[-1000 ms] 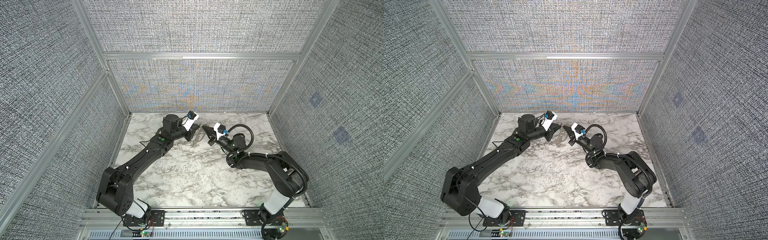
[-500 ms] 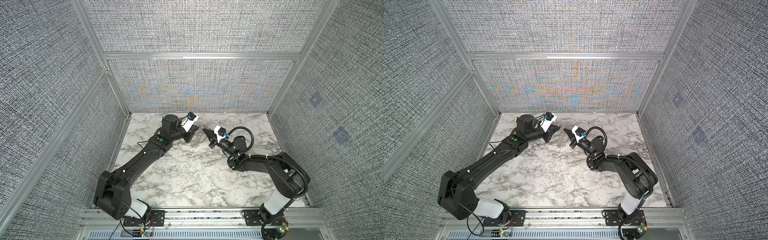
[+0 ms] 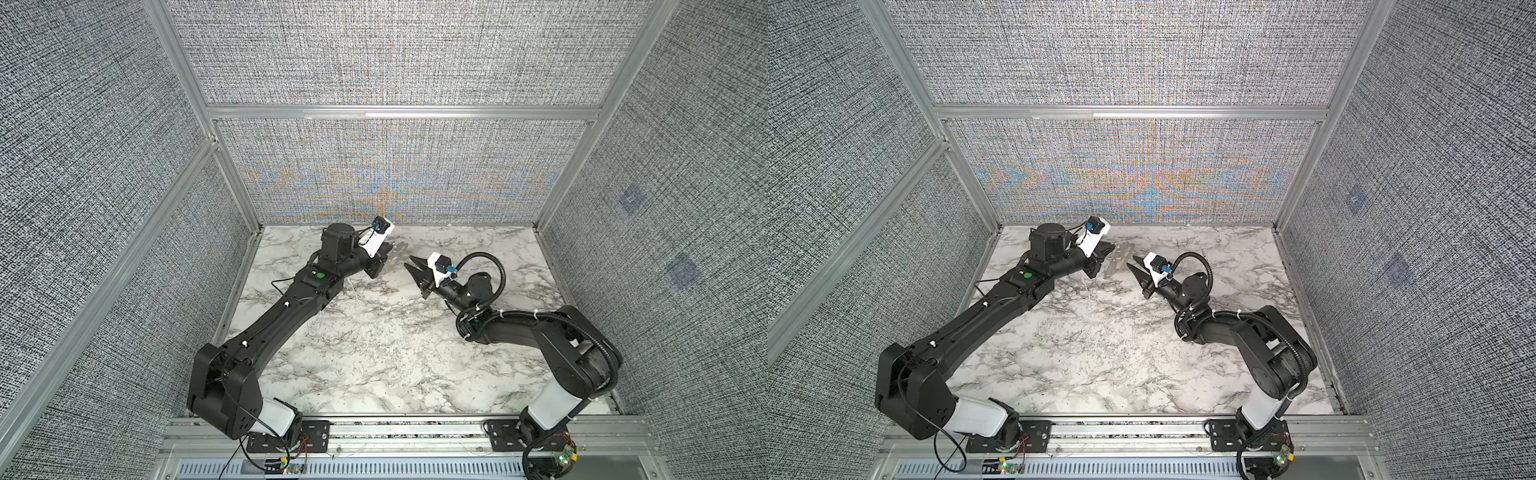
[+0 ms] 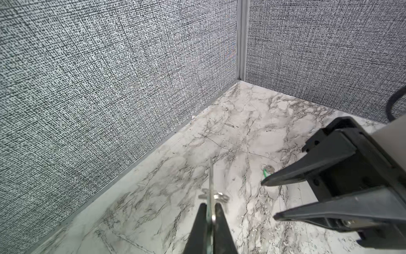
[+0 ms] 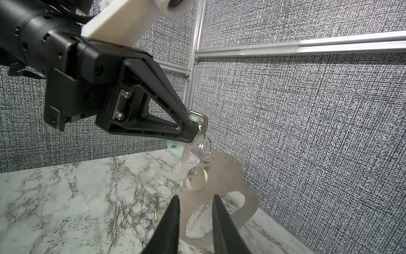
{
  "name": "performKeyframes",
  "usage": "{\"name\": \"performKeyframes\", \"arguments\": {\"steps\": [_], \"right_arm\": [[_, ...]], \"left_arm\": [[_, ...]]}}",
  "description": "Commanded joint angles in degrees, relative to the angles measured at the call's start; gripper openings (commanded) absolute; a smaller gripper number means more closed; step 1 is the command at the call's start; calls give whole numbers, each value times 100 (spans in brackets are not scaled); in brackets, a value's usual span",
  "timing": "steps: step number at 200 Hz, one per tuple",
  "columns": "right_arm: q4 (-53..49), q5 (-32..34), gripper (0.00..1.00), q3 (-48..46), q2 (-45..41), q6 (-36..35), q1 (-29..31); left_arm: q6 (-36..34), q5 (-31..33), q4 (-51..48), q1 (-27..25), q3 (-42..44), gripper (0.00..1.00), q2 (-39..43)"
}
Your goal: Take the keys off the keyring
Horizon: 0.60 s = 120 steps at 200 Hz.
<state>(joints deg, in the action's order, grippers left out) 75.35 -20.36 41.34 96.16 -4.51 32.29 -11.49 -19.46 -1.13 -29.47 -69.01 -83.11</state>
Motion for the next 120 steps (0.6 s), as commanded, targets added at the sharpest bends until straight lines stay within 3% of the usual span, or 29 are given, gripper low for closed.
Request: {"name": "performKeyframes", "arguments": {"steps": [1, 120], "right_arm": [[-450, -36, 31, 135, -131, -70, 4], [-2148, 11, 27, 1008, -273, -300, 134]], "left_arm": [[89, 115, 226, 12, -76, 0, -19], [125, 190, 200, -65, -130, 0, -111]]}}
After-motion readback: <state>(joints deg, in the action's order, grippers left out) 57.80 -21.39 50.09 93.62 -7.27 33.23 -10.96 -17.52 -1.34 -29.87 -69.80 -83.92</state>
